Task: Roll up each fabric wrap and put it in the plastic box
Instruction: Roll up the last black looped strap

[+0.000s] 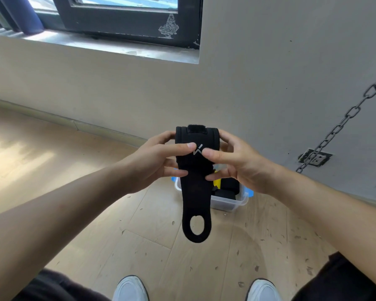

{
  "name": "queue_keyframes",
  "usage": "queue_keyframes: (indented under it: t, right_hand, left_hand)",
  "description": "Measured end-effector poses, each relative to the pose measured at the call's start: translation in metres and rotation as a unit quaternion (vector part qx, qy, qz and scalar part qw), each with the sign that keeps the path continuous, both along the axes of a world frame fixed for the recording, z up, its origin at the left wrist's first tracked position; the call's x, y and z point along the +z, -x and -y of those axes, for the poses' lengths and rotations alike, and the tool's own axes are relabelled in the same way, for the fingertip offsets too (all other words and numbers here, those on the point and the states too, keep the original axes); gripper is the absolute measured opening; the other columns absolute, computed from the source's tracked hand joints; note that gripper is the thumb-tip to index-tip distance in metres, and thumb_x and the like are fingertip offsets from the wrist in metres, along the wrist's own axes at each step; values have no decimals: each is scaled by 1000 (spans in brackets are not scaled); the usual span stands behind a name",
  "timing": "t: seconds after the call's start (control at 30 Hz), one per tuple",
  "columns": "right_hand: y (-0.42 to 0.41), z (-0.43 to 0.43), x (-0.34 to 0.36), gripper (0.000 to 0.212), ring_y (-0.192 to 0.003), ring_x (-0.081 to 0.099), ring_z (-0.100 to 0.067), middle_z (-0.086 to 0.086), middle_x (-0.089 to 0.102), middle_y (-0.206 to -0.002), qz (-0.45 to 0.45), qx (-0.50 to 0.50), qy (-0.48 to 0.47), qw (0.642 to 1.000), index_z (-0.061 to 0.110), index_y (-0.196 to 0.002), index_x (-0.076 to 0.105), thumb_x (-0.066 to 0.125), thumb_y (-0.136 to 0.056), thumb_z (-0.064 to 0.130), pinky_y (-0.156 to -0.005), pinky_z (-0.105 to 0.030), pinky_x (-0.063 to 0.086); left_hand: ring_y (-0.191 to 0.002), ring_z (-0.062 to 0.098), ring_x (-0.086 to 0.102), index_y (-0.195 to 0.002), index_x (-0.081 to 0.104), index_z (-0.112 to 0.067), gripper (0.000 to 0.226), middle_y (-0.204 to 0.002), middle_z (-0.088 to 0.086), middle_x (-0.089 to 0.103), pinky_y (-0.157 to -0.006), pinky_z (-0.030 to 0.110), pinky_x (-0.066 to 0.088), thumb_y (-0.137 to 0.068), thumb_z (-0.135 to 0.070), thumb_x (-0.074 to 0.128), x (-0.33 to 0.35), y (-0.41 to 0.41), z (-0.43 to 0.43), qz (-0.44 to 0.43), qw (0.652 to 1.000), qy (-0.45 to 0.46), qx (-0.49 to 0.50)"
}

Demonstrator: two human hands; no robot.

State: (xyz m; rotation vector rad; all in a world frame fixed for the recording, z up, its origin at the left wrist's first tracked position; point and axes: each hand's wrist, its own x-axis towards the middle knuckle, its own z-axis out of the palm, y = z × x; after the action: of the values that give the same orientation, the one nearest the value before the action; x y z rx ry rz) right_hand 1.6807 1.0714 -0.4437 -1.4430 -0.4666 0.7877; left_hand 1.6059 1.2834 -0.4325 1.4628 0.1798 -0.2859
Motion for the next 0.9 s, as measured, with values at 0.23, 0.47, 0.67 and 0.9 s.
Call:
queue_keyframes:
  t: [0.23, 0.47, 0.67, 0.9]
  right_hand:
    - [1, -1, 5, 54, -97, 72, -34, -5, 69, -115, -33, 7, 33, 999, 21, -133, 59, 61, -89, 53, -66, -36, 60]
    - [1, 0, 3, 51, -91, 71, -25, -9, 72, -108, -29, -23, -15, 999, 16, -135, 56, 70, -87, 32, -60, -29, 57]
    - [0, 1, -1, 52, -112, 69, -34, -24, 59, -133, -16, -29, -43, 999, 18, -140, 52, 70, -91, 12, -73, -34, 59]
    - [1, 2, 4, 53, -113, 69, -32, -17, 56, -139, -12, -1, -31, 999, 21, -139, 52, 68, -92, 4, -77, -38, 59]
  left_hand:
    - [-114, 32, 71, -138, 55, -15, 62, -130, 20, 67, -88, 38, 61, -81, -11, 78, -2, 0, -1, 52, 998, 24, 12]
    - [-110, 35, 72, -139, 55, -22, 63, -129, 13, 70, -92, 47, 59, -81, -22, 79, -2, 0, 0, 22, 1000, -13, -13]
    - [-102, 40, 74, -139, 55, -29, 55, -133, 14, 66, -74, 36, 59, -90, -53, 67, 4, 4, 4, -26, 999, -26, -24]
    - [-100, 40, 74, -137, 55, -26, 55, -123, 11, 72, -81, 40, 59, -87, -36, 77, 3, 2, 2, -7, 1000, 5, 18]
